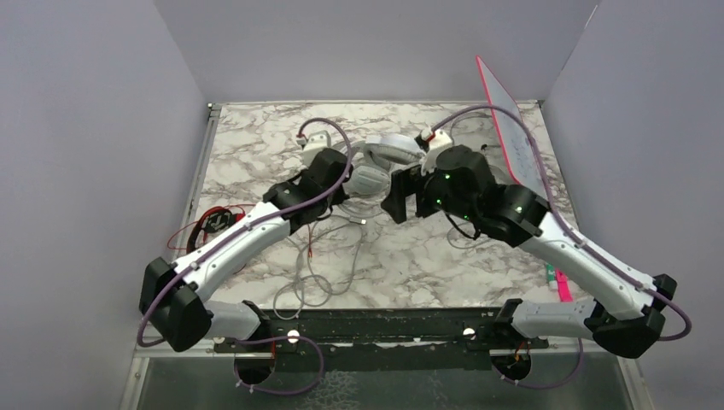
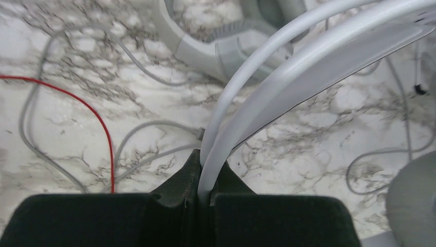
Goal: Wrap the headphones
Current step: Pick up the headphones from the center of the board, then wrap the headphones cable around the headphones.
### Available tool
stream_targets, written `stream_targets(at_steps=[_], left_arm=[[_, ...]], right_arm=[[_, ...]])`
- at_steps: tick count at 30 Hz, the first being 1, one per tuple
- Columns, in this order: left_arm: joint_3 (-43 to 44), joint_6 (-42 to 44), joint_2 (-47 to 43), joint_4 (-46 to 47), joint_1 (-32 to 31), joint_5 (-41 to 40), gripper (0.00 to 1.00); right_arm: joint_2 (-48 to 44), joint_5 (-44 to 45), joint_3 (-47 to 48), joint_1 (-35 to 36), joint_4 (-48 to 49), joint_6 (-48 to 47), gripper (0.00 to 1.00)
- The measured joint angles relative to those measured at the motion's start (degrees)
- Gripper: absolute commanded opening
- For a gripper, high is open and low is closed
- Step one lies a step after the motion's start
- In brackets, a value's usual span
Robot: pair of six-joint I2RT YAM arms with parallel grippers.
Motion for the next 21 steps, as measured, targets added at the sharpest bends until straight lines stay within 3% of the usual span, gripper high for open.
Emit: stream_targets(at_steps=[8,12,16,19,21], left_arm=[[5.4,12.1,-8.0,-8.4,7.8,4.7,0.0],[6.4,17.0,-9.6,-12.7,10.6,6.0,0.0],[8.8,19.7,-10.5,-16.5,14.2,7.7,0.0],[11.8,20.5,-10.9,-18.7,18.2,9.6,0.0],[13.9,20.6,-11.2,-19.1,21.4,11.5,0.0]], right_arm=[[0.6,0.8,21.2,-0.1,3.3,-16.4,1.0],[2.8,0.6,25.3,-2.4,4.2,-20.3,1.0],[3.1,-6.3,20.6,-13.0,6.4,-21.9,1.0],[0.7,-10.2,9.6,-19.6,11.4,-21.7,1.0],[-1.3,-12.0,1.7,-20.1,14.2,-21.7,1.0]])
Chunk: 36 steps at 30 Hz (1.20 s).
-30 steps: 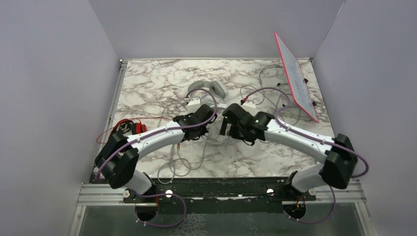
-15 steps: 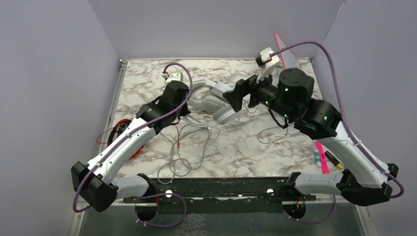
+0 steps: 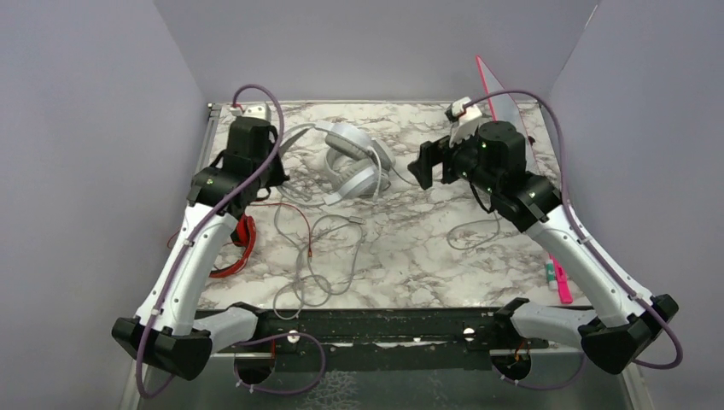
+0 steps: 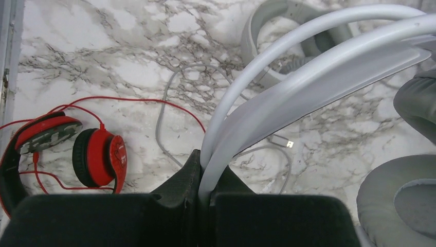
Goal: Wrap the headphones
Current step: Wrap the headphones cable around the headphones.
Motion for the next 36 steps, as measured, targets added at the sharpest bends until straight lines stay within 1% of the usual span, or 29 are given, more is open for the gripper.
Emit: stream_targets(at_steps=[2,6,7,10,12,14,17,19,21,27,30,36], left_arm=[[2.8,-0.2,0.0,-0.2,4.6,3.7,0.0],[8.0,-1.0,0.8,-0.2,13.2,12.4,0.0],[9.4,-1.4,1.2,0.0,15.5,15.8,0.0],[11.7,-2.6,1.9,1.2,20.1,23.8,0.0],[12.0,-3.6,2.1,2.5,22.0,29.0,0.0],[12.0,-4.5,2.1,3.3,22.8,32.9,0.0],[13.2,-5.5,2.8,3.8,22.9,37.3,0.0],[14.8,-6.1,3.4,4.0,22.9,39.8,0.0],[16.3,-7.3,3.7,5.0,23.0,42.0,0.0],[21.0,-11.5,4.5,9.7,23.1,47.6,0.0],[25.0,-13.3,6.4,11.6,23.1,49.7,0.0],[30.0,-15.7,8.3,13.3,23.1,51.7,0.0]], right_arm=[[-1.0,-1.1,-4.4,0.1,1.0,0.1,1.0],[-1.2,-4.2,-5.1,-0.7,3.7,0.3,1.0],[-1.5,-5.7,-5.1,-1.5,5.0,0.2,1.0],[-2.2,-11.1,-5.1,-3.7,8.7,-0.9,1.0],[-2.2,-14.6,-5.2,-4.9,10.9,-2.3,0.99],[-1.9,-19.2,-5.3,-6.2,13.1,-2.7,0.98],[-1.4,-27.0,-7.7,-7.6,18.9,-1.9,0.98],[-1.2,-29.9,-10.0,-7.9,21.8,-1.3,0.99],[-1.2,-32.2,-13.5,-8.2,25.2,-0.9,0.99],[-1.2,-37.4,-22.4,-8.5,34.2,0.4,0.93],[-0.4,-40.7,-25.3,-8.5,39.3,0.4,0.92],[3.2,-45.6,-30.5,-8.5,51.8,0.0,0.85]])
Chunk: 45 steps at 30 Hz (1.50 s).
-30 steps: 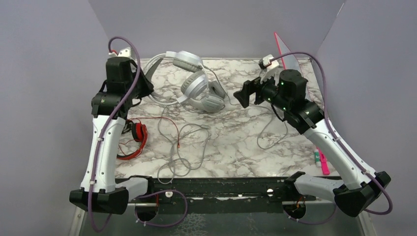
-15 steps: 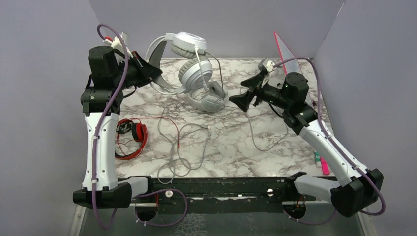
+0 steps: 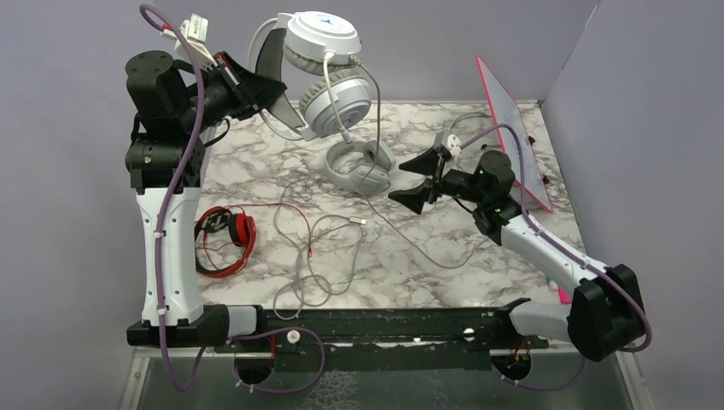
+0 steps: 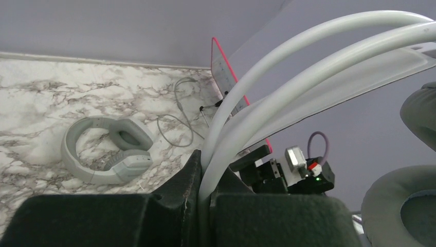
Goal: Wrap the headphones
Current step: Wrap the headphones cable around the headphones.
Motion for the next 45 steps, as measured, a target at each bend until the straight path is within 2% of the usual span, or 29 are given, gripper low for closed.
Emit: stream_targets(at_steps=[6,12,16,28,37,40,41,44,45], left_arm=[[1.2,-1.0,0.0,1.1,0.0,1.3,0.0],[1.2,-1.7,0.0,1.7,0.0,1.5,0.0],[1.2,-2.2,0.0,2.0,0.0,1.8,0.0],[1.2,-2.8,0.0,3.4,0.0,3.3,0.0],[1.1,-5.6,0.0,7.6,0.0,6.7,0.0],[0.7,-6.3,0.0,9.1,0.0,7.8,0.0],[0.5,-6.4,0.0,9.6,0.0,8.3,0.0],[-0.8,-6.6,-0.1,11.1,0.0,9.4,0.0],[-1.4,-6.6,-0.2,11.6,0.0,9.9,0.0]], right_arm=[[5.6,-2.1,-3.5,1.2,12.5,-0.9,0.81],[11.2,-2.2,-4.3,7.4,22.3,-1.1,0.8],[12.0,-2.8,-6.6,8.7,28.7,1.3,0.77],[15.8,-2.4,-8.3,9.4,33.0,1.4,0.67],[21.5,-1.8,-10.2,9.5,41.4,5.4,0.59],[22.8,-1.8,-10.2,9.5,43.0,6.7,0.5],[22.8,-1.8,-10.2,9.4,43.4,7.3,0.43],[22.3,-1.8,-10.2,9.5,44.3,8.3,0.1],[21.9,-1.7,-10.2,9.5,44.2,8.7,0.02]])
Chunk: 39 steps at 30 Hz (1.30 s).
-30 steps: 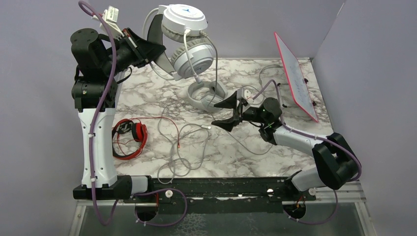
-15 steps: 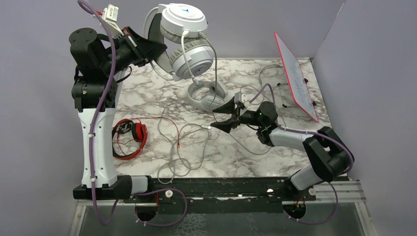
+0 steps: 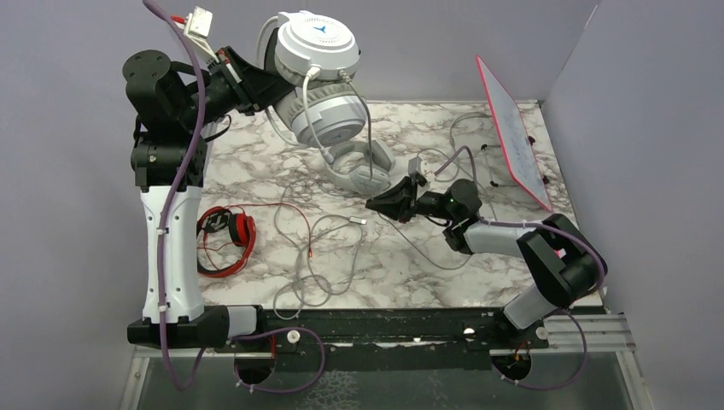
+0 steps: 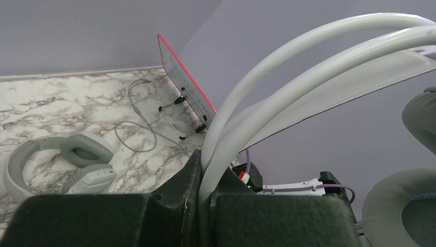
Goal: Wrap the headphones
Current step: Wrap the headphones cable around the headphones.
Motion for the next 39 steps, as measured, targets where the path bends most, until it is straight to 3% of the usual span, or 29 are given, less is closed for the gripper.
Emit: stream_targets(at_steps=[4,7,10,15,22,36,39], left_arm=[[-2.4,1.0,-0.1,1.5,0.0,3.0,0.0],[-4.3,4.2,-0.4,2.3,-0.7,4.9,0.0],[-7.9,8.2,-1.5,2.9,-4.4,6.1,0.0],[-14.2,14.3,-3.3,2.8,-13.0,8.0,0.0],[-22.5,25.0,-7.5,-1.6,-20.8,7.6,0.0],[-26.4,36.6,-9.0,-6.6,-31.5,-1.0,0.0],[-27.4,38.0,-8.5,-7.9,-37.8,-6.0,0.0]], right_arm=[[-6.5,4.7,0.0,-0.4,-7.2,-0.2,0.01],[-15.2,10.7,0.8,-2.4,-16.8,-1.9,0.01],[-20.2,16.0,7.4,-5.2,-31.5,-5.5,0.01],[-18.0,22.0,24.7,-6.8,-52.1,-12.3,0.01],[-14.7,26.8,35.2,-8.5,-69.8,-16.2,0.01],[-10.5,32.6,47.5,-8.9,-85.3,-16.4,0.01],[-8.0,32.6,50.5,-8.9,-87.6,-15.8,0.0]])
